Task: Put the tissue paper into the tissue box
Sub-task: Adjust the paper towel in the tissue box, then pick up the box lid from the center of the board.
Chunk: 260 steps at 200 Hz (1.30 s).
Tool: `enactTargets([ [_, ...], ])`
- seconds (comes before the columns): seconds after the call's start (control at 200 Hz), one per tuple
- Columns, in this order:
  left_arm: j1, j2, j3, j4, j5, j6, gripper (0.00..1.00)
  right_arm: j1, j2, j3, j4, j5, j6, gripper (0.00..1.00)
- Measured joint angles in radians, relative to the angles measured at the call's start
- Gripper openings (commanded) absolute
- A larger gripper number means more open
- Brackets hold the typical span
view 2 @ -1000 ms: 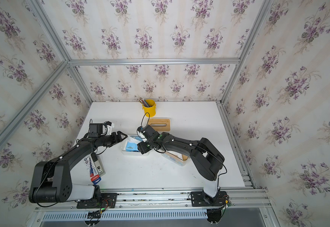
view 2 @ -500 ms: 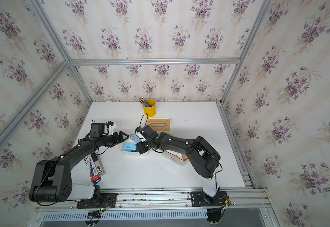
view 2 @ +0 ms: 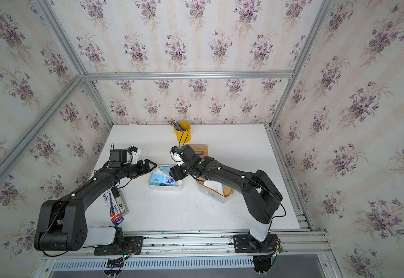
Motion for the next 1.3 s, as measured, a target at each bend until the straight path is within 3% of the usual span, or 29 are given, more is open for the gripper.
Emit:
enactTargets([
  [0.17, 0.000, -0.024, 0.005, -0.031, -0.035, 0.010, 0.90, -0.095, 0.021, 0.087, -0.077, 0.065, -0.106, 0.75],
  [0.425, -0.001, -0.049, 0.020, -0.045, -0.049, 0.019, 0.91, -0.167, 0.137, 0.213, -0.219, 0.152, -0.418, 0.73],
  [0.639, 0.000, -0.057, 0.034, -0.076, -0.051, 0.033, 0.91, -0.199, 0.229, 0.323, -0.288, 0.130, -0.624, 0.74],
  [0.979, 0.000, -0.062, 0.035, -0.082, -0.059, 0.036, 0.91, -0.212, 0.383, 0.491, -0.422, 0.123, -0.779, 0.73],
  [1.299, 0.000, -0.060, 0.037, -0.088, -0.059, 0.039, 0.92, -0.219, 0.464, 0.560, -0.467, 0.115, -0.836, 0.70],
])
